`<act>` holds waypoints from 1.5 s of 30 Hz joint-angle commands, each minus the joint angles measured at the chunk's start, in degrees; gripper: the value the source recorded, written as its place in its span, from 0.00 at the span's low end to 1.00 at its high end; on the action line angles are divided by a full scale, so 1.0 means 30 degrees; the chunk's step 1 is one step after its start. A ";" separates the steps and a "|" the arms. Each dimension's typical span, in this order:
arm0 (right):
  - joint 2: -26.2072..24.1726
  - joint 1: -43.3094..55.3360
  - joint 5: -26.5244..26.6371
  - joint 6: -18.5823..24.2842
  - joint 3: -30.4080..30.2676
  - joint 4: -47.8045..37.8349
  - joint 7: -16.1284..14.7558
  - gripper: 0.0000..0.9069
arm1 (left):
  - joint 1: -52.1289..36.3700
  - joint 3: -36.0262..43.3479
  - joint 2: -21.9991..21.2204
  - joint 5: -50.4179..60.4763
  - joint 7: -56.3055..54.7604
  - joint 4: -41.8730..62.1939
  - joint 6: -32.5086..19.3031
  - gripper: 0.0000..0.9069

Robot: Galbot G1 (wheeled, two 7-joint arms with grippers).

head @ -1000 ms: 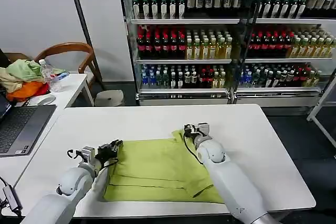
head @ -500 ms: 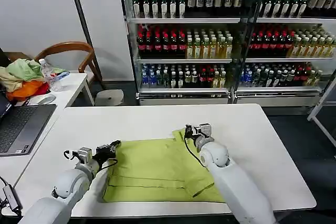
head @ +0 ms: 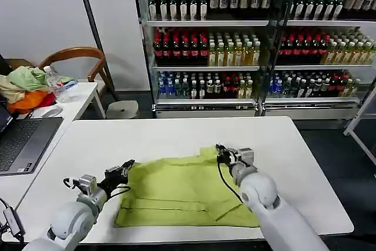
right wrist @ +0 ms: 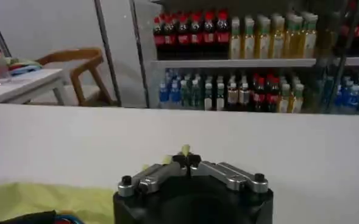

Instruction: Fold and organize the clothes.

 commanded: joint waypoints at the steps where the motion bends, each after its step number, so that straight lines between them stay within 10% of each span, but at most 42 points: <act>1: -0.1059 -0.4141 -0.0353 -0.0029 0.1129 0.4165 0.0047 0.00 | 0.3206 -0.0886 -0.0033 0.0878 -0.0021 -0.1965 -0.0467 0.04; 45: -0.1391 -0.7959 -0.1847 0.0168 0.2704 0.4929 -0.0338 0.00 | 0.4841 -0.1308 0.0515 0.1125 0.0082 -0.2319 -0.0635 0.06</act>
